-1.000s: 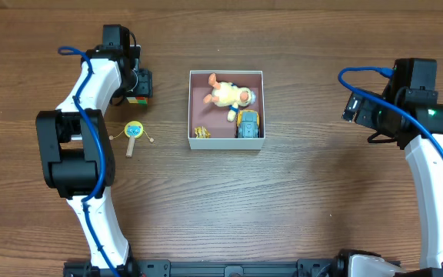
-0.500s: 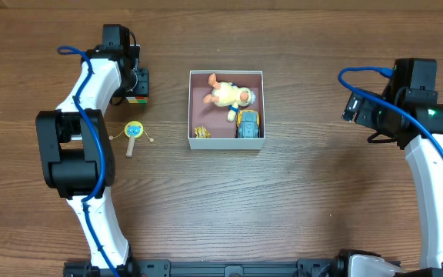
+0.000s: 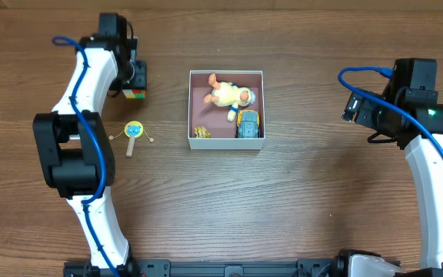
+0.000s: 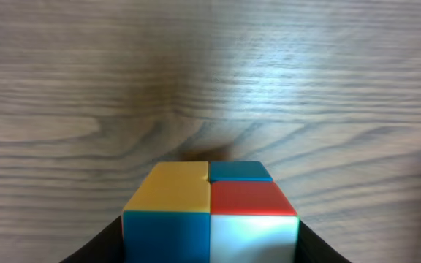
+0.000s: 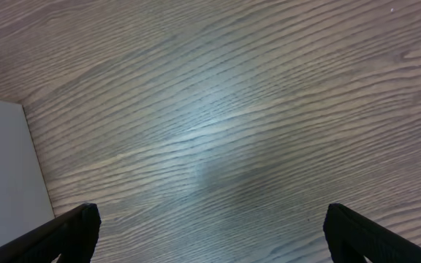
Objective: Pack container
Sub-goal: 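Lower the left gripper and grasp the colour cube, then carry the cube into the box and open the left gripper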
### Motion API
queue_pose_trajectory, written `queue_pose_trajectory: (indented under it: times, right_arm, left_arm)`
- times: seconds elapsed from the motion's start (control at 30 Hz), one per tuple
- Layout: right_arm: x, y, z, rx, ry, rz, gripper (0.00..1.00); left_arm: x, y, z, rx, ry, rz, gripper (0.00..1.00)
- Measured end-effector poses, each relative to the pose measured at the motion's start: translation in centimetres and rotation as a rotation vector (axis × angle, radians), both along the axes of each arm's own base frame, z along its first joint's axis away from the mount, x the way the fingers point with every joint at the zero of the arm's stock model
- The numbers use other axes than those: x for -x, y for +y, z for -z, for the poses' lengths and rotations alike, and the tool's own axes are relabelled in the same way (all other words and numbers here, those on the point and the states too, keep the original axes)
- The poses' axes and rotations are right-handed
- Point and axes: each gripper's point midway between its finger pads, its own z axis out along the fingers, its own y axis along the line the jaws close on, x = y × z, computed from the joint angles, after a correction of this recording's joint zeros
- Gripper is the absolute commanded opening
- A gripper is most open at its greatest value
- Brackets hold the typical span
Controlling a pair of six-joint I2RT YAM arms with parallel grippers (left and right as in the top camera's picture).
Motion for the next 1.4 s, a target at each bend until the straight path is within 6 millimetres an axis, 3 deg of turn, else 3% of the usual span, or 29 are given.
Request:
queue_pose_trajectory:
  times: [0.2, 0.33, 0.43, 0.53, 0.67, 0.8, 1.03, 1.2, 1.4]
  right_arm:
    - [0.0, 0.0, 0.0, 0.000, 0.000, -0.001, 1.00]
    - [0.0, 0.0, 0.0, 0.000, 0.000, 0.000, 1.00]
    - [0.0, 0.0, 0.0, 0.000, 0.000, 0.000, 1.00]
    - [0.0, 0.0, 0.0, 0.001, 0.000, -0.001, 1.00]
    - [0.0, 0.0, 0.0, 0.000, 0.000, -0.001, 1.00]
    - [0.0, 0.0, 0.0, 0.000, 0.000, -0.001, 1.00]
    - [0.0, 0.0, 0.0, 0.000, 0.000, 0.000, 1.00]
    - [0.0, 0.0, 0.0, 0.001, 0.000, 0.000, 1.00]
    - [0.0, 0.0, 0.0, 0.000, 0.000, -0.001, 1.00]
  left_arm:
    - [-1.4, -3.1, -6.1, 0.058, -0.072, 0.061, 0.47]
    - [-1.3, -8.5, -9.8, 0.134, -0.130, 0.169, 0.47]
    - [-0.3, -13.0, -11.3, 0.181, -0.147, 0.264, 0.47]
    - [1.2, -17.3, -11.6, 0.203, -0.132, 0.357, 0.47]
    - [3.5, -21.1, -11.2, 0.180, -0.093, 0.441, 0.47]
    - [6.6, -22.5, -10.3, 0.133, 0.001, 0.477, 0.47]
    - [10.0, -21.4, -9.4, 0.101, 0.152, 0.388, 0.48]
    - [10.6, -21.2, -9.0, 0.099, 0.187, 0.340, 0.48]
    - [11.0, -21.5, -6.4, 0.091, 0.211, 0.334, 0.48]
